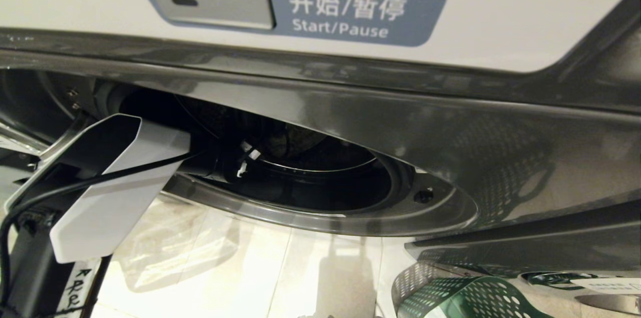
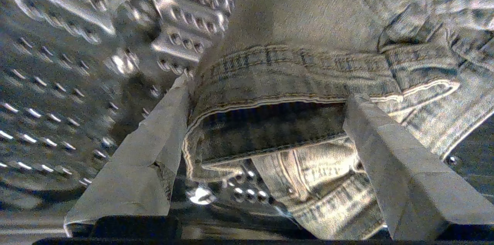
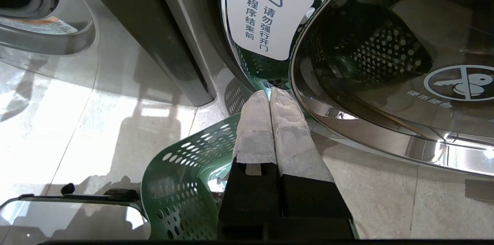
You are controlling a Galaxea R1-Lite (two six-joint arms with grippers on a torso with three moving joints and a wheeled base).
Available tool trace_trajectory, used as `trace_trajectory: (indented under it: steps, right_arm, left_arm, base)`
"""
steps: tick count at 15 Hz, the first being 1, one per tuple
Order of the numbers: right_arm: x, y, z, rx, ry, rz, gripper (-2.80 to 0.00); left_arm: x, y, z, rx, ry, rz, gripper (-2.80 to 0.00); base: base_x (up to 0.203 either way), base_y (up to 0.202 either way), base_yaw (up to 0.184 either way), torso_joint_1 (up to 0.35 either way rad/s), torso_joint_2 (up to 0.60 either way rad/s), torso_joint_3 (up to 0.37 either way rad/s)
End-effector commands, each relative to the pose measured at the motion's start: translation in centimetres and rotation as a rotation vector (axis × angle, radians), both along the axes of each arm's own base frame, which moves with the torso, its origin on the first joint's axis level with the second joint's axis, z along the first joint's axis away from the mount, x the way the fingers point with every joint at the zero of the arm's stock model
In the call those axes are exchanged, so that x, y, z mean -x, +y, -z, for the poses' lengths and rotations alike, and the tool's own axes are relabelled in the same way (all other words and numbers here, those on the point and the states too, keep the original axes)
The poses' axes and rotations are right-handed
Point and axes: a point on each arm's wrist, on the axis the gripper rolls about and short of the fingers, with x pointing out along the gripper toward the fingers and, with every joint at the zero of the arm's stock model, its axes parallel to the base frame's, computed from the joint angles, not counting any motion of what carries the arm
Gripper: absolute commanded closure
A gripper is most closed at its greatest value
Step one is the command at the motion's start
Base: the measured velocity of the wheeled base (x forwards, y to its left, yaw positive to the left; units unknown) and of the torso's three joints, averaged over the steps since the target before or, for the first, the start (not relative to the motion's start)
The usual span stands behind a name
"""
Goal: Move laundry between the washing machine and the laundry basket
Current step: Pick a cloth and place it into the basket
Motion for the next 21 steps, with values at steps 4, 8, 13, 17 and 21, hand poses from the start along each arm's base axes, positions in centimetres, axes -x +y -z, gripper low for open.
trace_trajectory:
  steps: [4, 8, 13, 17, 21]
  right_arm:
    - [0.0, 0.0, 0.0, 0.001, 0.001, -0.001, 0.0]
    - [0.0, 0.0, 0.0, 0.001, 0.001, -0.001, 0.0]
    - [0.0, 0.0, 0.0, 0.001, 0.001, -0.001, 0.0]
    - [0.0, 0.0, 0.0, 0.001, 0.001, -0.001, 0.0]
    - [0.0, 0.0, 0.0, 0.001, 0.001, -0.001, 0.0]
  left_arm:
    - [-0.3, 0.0, 1.1, 0.035, 0.022, 0.002, -2.8]
    - [-0.2, 0.0, 1.3, 0.033, 0.03, 0.03, 0.0]
    - [0.0, 0.0, 1.8, 0.049, 0.055, 0.03, 0.0]
    - [0.4, 0.1, 2.0, 0.049, 0.071, 0.032, 0.0]
    - [1.9, 0.5, 0.1, 0.103, 0.07, 0.039, 0.0]
  base:
    - [0.0, 0.0, 0.0, 0.0, 0.0, 0.0]
    - [0.0, 0.0, 0.0, 0.0, 0.0, 0.0]
    - [0.0, 0.0, 0.0, 0.0, 0.0, 0.0]
    - [0.0, 0.0, 0.0, 0.0, 0.0, 0.0]
    - [0.0, 0.0, 0.0, 0.0, 0.0, 0.0]
